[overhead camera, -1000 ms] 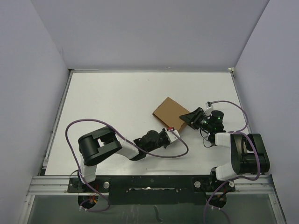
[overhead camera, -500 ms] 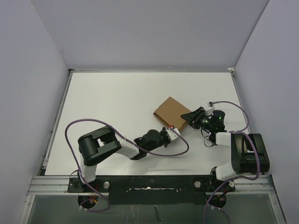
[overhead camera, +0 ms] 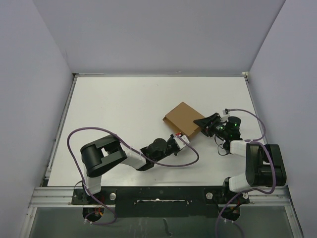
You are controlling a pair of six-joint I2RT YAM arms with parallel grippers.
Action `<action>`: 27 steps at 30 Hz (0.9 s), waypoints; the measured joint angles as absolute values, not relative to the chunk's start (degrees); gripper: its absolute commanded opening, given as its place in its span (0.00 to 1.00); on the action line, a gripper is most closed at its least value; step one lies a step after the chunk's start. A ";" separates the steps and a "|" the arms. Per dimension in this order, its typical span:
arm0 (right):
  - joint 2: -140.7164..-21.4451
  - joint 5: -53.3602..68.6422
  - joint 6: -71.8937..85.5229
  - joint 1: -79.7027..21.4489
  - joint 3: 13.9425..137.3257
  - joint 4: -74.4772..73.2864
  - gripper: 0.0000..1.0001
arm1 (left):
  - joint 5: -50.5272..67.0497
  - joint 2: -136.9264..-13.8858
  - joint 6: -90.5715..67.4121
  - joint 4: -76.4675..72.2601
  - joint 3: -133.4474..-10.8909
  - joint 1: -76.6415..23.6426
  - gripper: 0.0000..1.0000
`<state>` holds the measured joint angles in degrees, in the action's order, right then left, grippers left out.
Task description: Fold the paper box
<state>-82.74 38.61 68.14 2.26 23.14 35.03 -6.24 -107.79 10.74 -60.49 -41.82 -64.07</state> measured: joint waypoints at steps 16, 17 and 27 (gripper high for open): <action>-82.70 39.40 70.59 2.59 23.16 35.07 0.20 | -6.87 -107.79 10.48 -64.84 -40.07 -64.18 0.00; -82.70 39.46 70.70 2.59 23.16 35.07 0.20 | -6.87 -107.79 10.31 -65.10 -39.97 -64.18 0.00; -82.70 40.12 71.16 2.59 23.16 36.18 0.20 | -6.87 -107.31 7.66 -66.22 -39.55 -63.81 0.00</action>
<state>-82.70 40.12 71.16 2.59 23.16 36.18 -6.87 -107.31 7.66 -66.22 -39.55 -63.81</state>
